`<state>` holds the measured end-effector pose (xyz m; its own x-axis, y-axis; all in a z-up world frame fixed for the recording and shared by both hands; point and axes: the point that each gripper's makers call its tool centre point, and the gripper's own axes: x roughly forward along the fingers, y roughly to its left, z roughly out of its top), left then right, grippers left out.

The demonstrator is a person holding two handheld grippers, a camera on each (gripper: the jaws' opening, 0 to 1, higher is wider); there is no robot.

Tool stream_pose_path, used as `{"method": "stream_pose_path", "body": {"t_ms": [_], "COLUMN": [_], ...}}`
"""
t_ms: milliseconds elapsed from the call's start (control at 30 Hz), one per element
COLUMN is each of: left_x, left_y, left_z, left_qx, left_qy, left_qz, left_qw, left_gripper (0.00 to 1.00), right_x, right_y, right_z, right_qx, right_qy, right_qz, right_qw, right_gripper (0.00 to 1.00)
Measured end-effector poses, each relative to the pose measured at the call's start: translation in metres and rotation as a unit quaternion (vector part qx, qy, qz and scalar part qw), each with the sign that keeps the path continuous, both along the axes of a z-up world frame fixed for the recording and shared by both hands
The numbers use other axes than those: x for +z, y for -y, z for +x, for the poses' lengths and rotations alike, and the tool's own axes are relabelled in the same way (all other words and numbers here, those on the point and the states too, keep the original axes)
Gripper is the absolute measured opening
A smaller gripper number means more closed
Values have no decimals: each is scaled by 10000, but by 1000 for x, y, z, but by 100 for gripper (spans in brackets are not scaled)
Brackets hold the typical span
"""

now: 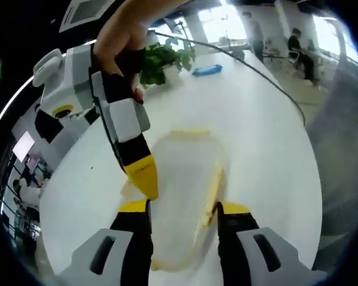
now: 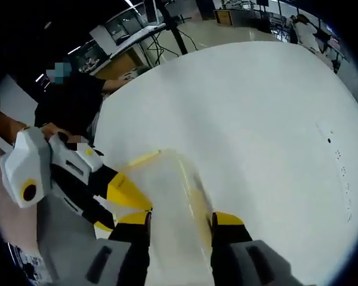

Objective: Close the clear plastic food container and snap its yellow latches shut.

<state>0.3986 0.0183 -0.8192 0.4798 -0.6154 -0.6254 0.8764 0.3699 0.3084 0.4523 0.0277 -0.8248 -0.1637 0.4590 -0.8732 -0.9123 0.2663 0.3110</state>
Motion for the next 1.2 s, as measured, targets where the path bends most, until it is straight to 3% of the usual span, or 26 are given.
{"method": "stream_pose_path", "body": {"t_ms": [467, 667, 800, 900, 1033, 1200], "left_x": [1, 1, 2, 6, 10, 20], "left_y": [-1, 0, 0, 2, -2, -9], "left_z": [-1, -2, -3, -3, -3, -9], "left_qx": [-21, -77, -126, 102, 137, 431], "left_qy": [-4, 74, 121, -174, -131, -448], "left_qz": [45, 123, 78, -283, -216, -640], "left_qw": [10000, 9999, 9998, 9994, 9996, 9960], "left_gripper": [40, 41, 42, 43, 44, 51], "right_x": [4, 7, 8, 9, 12, 26], "right_y": [0, 0, 0, 1, 2, 11], "right_z": [0, 0, 0, 1, 0, 4], "right_qx": [-409, -611, -664, -729, -1137, -2006], "right_qy": [755, 937, 1013, 1048, 1123, 1323], "right_qz": [209, 189, 194, 300, 558, 1065], "right_qw": [9961, 9936, 9924, 9914, 9856, 9648], "right_gripper": [39, 39, 39, 39, 43, 48]}}
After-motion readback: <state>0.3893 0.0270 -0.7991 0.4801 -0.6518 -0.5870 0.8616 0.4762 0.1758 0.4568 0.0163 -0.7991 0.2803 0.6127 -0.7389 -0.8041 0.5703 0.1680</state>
